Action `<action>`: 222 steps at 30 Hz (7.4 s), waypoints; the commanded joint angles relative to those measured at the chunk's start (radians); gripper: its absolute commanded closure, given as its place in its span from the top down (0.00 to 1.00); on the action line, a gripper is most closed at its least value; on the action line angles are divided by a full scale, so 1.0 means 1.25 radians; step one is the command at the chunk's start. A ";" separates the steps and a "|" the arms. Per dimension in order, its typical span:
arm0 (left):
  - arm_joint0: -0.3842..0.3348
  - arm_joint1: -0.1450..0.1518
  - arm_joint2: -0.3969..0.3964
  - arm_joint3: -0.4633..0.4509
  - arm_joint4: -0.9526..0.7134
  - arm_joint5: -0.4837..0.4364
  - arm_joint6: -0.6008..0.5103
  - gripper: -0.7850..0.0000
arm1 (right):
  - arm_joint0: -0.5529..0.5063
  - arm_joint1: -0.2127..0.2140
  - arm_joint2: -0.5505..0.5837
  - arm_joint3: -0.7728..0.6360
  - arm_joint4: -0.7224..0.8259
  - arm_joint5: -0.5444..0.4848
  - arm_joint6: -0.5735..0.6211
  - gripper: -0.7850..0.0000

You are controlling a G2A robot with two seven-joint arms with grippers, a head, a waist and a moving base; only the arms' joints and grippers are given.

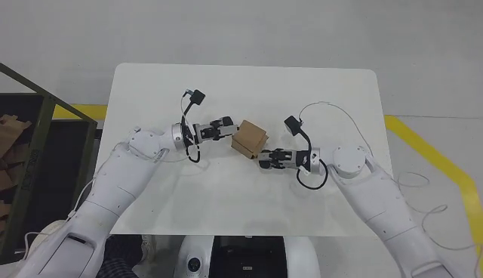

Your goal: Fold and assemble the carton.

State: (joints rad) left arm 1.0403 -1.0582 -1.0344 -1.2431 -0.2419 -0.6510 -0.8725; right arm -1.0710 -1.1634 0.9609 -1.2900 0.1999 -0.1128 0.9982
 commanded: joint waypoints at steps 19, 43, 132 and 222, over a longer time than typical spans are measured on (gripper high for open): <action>0.009 -0.004 0.011 -0.018 -0.010 0.017 -0.033 1.00 | 0.039 -0.011 -0.011 0.046 0.024 -0.012 0.000 0.09; 0.011 -0.001 -0.007 -0.038 0.006 0.033 -0.041 1.00 | 0.051 -0.013 -0.003 0.069 0.032 -0.018 0.001 0.05; -0.092 -0.037 0.091 0.173 1.148 -0.289 0.829 0.00 | 0.072 -0.023 0.010 0.103 0.032 -0.034 -0.011 0.00; -0.116 -0.048 0.070 0.151 -0.190 0.217 -0.132 0.66 | 0.018 -0.012 0.078 -0.019 0.071 -0.135 -0.055 0.00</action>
State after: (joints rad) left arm 0.8963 -1.1177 -0.9461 -1.0556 -0.4809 -0.3785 -1.0381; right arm -1.0488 -1.1786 1.0591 -1.3130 0.2891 -0.2823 0.9286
